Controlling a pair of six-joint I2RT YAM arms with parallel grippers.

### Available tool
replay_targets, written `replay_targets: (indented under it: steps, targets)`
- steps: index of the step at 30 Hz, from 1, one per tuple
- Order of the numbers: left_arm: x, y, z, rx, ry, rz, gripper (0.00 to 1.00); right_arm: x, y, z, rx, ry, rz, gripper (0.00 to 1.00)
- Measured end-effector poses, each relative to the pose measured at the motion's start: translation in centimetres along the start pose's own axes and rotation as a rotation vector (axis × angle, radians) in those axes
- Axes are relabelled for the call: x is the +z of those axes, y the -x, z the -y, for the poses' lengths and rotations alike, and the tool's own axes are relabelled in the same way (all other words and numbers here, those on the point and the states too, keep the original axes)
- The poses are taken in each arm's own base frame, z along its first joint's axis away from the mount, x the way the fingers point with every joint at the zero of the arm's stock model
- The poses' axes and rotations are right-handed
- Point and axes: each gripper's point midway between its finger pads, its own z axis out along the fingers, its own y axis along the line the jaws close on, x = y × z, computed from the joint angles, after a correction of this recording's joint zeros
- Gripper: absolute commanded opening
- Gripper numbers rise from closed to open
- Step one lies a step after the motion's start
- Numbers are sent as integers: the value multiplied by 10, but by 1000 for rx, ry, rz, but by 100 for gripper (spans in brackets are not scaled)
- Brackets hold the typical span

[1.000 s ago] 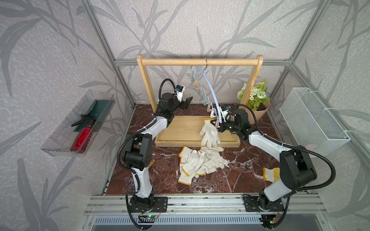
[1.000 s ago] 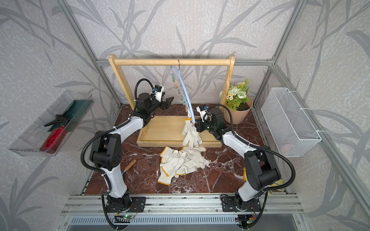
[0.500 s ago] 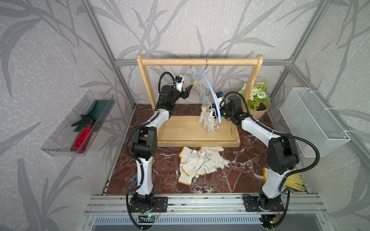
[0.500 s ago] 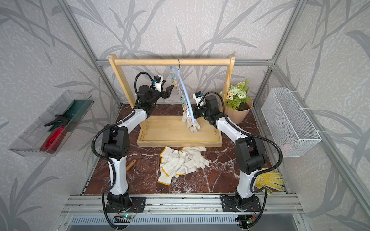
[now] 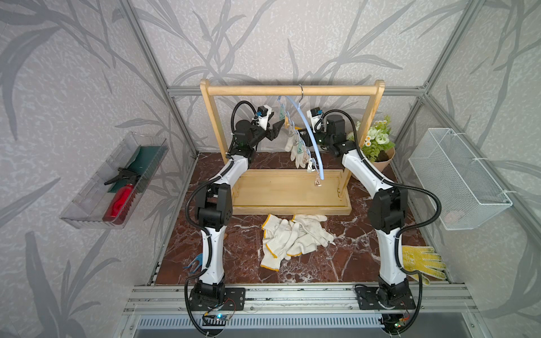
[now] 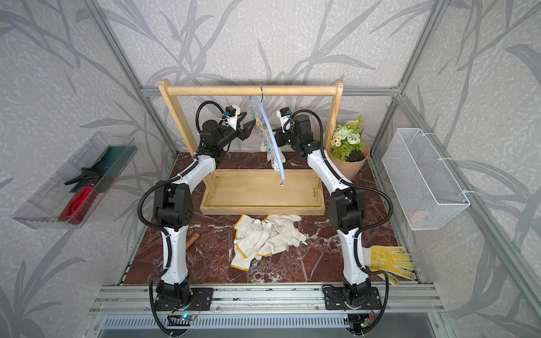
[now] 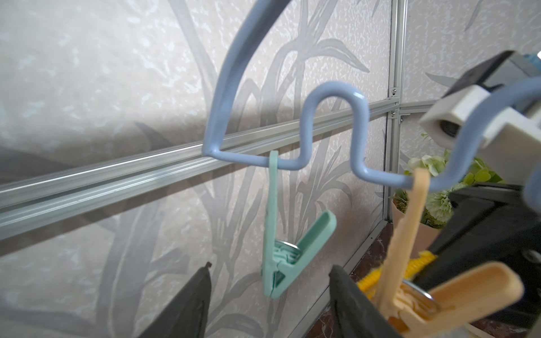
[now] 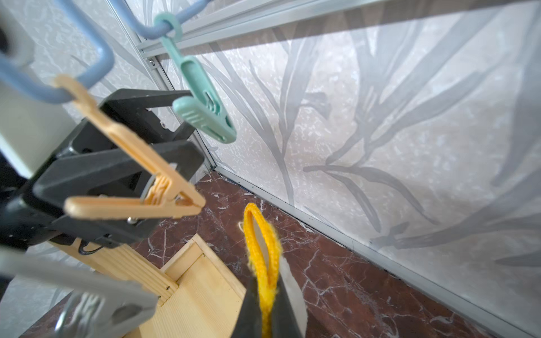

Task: Clip the gloves onto a hanger to dry
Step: Open the clamp at the hanger.

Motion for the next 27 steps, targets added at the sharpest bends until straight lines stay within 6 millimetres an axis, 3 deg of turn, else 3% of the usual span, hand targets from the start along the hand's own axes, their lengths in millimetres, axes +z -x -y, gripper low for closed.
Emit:
replay_targets:
  steps: [5,8,11,17,27]
  targets:
    - [0,-1,0,3,1,-3,61,19,30,4,-36,9,55,0]
    - [1,1,0,4,2,-1,60,20,36,4,-43,12,74,0]
    - [2,5,1,9,2,8,58,21,32,3,-30,23,65,0]
    - [8,20,8,26,-14,36,55,32,7,-4,-2,50,0,0]
    - [15,30,18,50,-34,38,53,37,14,-43,-39,112,16,0]
